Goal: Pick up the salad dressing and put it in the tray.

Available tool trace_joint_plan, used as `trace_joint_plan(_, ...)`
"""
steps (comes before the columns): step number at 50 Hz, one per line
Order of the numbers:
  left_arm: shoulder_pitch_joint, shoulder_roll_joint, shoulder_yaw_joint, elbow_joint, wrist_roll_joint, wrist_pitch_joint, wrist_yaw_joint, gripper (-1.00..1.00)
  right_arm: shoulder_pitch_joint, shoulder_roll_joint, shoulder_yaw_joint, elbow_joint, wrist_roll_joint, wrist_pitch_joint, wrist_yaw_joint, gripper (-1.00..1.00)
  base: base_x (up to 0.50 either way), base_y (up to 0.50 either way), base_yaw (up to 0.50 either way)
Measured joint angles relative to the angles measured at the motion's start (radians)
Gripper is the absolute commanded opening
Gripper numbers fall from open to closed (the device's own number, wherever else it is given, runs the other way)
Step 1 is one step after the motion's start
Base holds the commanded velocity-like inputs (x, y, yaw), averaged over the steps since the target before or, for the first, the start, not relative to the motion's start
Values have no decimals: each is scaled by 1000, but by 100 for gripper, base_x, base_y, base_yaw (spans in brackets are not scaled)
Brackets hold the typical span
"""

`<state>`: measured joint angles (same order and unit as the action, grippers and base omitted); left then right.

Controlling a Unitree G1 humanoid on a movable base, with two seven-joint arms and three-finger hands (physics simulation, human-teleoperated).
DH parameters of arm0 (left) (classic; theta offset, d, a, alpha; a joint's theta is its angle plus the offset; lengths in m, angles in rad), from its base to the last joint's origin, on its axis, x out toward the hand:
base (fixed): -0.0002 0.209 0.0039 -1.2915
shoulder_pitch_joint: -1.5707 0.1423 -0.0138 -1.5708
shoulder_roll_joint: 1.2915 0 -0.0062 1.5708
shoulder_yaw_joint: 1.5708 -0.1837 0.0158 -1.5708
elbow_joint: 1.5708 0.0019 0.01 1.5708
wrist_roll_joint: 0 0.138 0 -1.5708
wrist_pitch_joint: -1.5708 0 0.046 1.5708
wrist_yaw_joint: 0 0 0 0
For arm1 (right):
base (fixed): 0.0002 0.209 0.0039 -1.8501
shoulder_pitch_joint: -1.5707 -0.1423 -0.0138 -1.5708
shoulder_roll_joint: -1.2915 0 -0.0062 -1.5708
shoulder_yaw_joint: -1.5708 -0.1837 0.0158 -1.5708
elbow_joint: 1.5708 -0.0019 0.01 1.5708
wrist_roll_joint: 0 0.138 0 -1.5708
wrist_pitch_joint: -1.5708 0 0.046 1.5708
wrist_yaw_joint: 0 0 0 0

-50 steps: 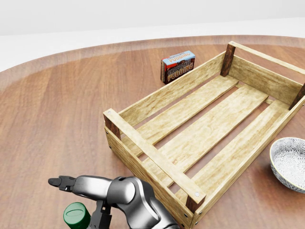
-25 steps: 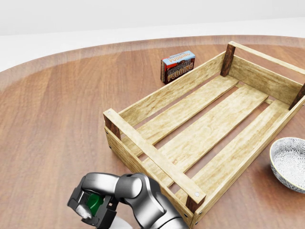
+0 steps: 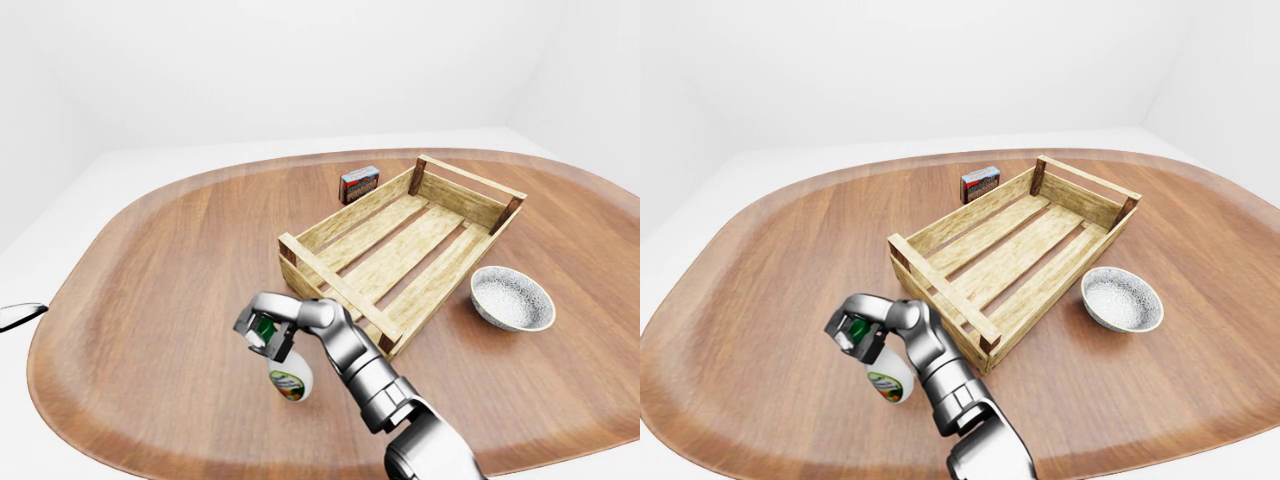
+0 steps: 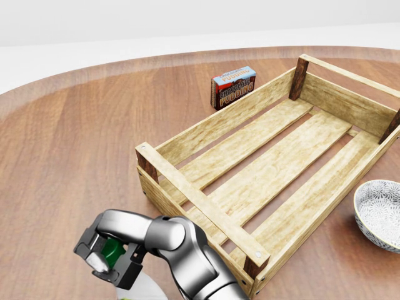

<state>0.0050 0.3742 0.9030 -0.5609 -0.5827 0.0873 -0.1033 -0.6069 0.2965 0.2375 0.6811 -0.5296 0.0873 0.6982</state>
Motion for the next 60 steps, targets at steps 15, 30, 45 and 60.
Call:
trace_joint_plan(15, -1, -8, -14, 1, 12, 0, -4, 100, -58, 1, -24, -101, 134, 0, 0, -100, 0, 0, 0)
trace_joint_plan(30, -2, -13, -23, 0, 19, 0, -5, 100, -248, -54, -118, -133, 370, 0, -11, -100, 0, 0, 0)
trace_joint_plan(45, -2, -15, -27, 2, 21, 0, -7, 100, -377, -117, -163, -97, 551, 0, -57, -100, 0, 0, 0)
trace_joint_plan(60, -2, -18, -34, 5, 26, 0, -8, 100, -505, -191, -202, -68, 633, 0, -81, -100, 0, 0, 0)
